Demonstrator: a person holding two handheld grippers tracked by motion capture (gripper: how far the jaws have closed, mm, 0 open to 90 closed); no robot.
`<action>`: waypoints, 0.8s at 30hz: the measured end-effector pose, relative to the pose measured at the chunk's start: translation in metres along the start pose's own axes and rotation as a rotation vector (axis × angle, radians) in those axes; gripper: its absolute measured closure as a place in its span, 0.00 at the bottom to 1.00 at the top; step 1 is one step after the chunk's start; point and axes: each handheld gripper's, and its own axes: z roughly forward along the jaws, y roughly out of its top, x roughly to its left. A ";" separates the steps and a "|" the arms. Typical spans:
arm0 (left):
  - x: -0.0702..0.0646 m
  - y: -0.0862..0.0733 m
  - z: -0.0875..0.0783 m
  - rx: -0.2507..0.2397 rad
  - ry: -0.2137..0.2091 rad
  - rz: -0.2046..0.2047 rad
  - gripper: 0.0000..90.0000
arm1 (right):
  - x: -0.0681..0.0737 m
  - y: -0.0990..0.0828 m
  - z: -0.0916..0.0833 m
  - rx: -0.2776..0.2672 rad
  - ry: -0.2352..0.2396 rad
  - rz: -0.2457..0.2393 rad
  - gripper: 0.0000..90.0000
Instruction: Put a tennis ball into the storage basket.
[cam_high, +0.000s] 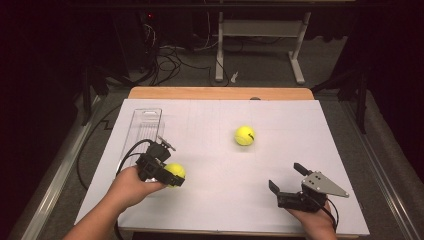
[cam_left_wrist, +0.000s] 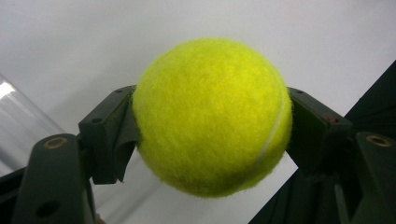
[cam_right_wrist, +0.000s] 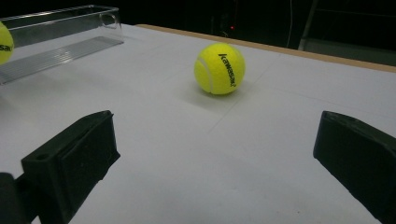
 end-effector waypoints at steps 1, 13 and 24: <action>0.000 0.002 -0.002 0.000 0.003 -0.002 0.29 | 0.000 0.000 0.000 -0.002 0.000 0.000 0.00; 0.006 0.014 -0.020 0.026 0.037 -0.019 0.29 | 0.001 0.001 -0.001 -0.011 0.007 -0.007 0.00; 0.022 0.028 -0.038 0.019 0.082 -0.069 0.30 | 0.001 0.001 -0.001 -0.009 0.006 -0.004 0.00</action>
